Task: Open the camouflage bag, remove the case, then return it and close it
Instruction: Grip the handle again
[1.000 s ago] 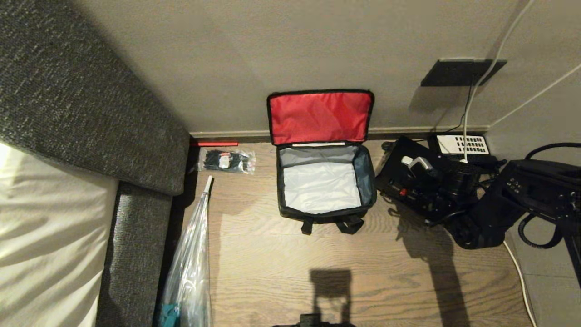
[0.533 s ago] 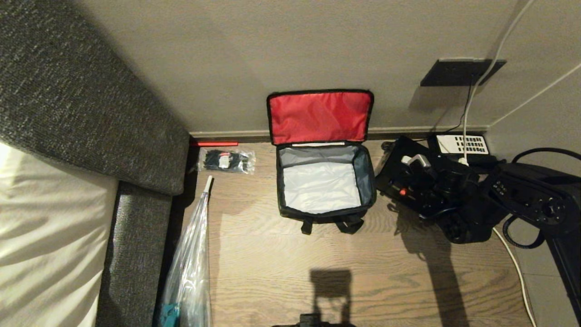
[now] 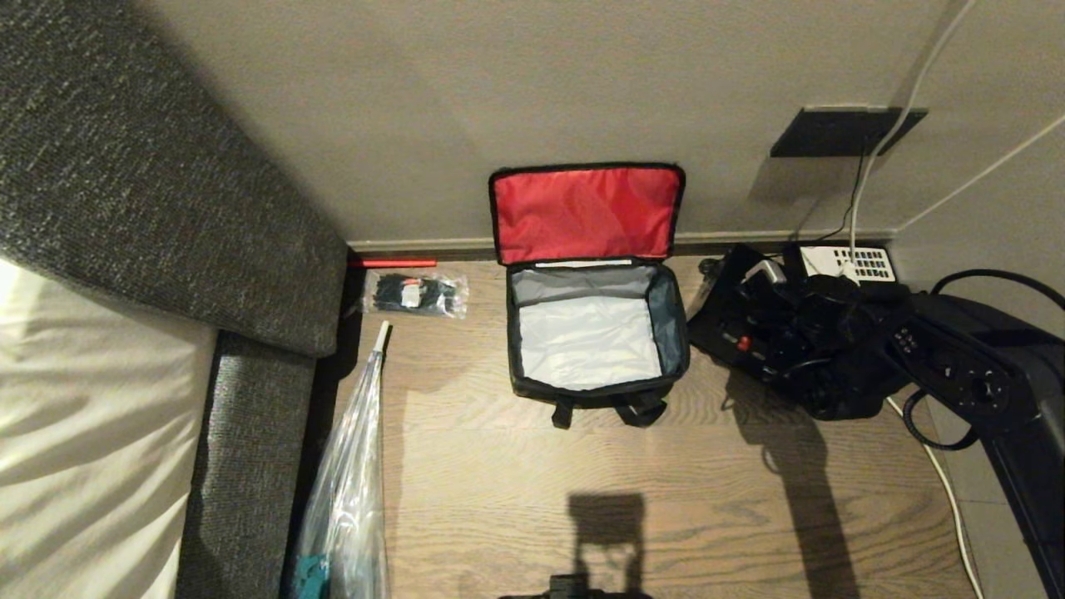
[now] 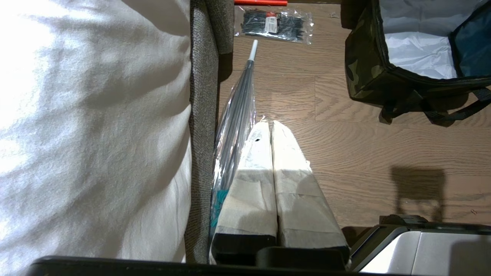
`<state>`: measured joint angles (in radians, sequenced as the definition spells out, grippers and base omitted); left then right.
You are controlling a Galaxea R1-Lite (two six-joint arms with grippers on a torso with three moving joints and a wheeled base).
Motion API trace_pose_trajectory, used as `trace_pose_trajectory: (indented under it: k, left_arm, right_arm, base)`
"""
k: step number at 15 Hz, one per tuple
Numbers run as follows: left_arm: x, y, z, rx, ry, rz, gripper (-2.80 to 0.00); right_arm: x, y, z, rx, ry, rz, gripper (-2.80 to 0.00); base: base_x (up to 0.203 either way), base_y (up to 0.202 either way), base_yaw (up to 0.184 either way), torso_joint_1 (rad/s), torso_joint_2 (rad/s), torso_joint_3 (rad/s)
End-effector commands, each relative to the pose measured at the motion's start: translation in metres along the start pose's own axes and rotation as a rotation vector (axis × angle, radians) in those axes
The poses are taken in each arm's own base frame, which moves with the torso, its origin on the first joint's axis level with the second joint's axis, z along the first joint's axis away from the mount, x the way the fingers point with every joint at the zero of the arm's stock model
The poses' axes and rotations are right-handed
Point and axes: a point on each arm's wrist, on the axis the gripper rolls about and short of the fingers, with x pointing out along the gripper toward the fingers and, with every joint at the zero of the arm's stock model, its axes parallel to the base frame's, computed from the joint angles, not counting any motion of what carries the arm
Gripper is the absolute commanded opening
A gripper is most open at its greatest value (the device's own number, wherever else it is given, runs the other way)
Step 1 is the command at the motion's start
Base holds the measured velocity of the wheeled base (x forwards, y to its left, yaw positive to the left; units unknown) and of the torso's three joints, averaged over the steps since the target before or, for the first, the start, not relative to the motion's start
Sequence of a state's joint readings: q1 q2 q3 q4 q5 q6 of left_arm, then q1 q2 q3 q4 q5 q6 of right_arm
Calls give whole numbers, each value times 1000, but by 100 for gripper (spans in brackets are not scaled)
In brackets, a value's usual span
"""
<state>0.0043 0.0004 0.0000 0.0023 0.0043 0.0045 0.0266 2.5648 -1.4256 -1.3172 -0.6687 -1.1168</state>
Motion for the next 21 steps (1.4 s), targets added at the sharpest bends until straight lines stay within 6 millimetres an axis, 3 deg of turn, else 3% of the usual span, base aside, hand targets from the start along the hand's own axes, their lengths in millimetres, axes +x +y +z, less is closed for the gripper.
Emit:
trace_pose_trajectory:
  k: [1,13,14,21]
  left_arm:
    - [0,0,-1,0,-1,1,-280]
    - [0,0,0,0,-3,1,-280]
    - [0,0,-1,0,-1,0,-280]
    - [0,0,0,0,-3,1,-280]
  right_arm:
    - [8,-1,-5,-13,13,-26,0]
    - [14,11,-28,-77,-10,29,0]
    - [14,11,-29,-67,-9,31,-280]
    - [1,13,-22,-55,-41,21,-280]
  base:
    - [0,0,0,0,0,0]
    - [0,0,0,0,0,0]
    - [0,0,0,0,0,0]
    - [0,0,0,0,0,0]
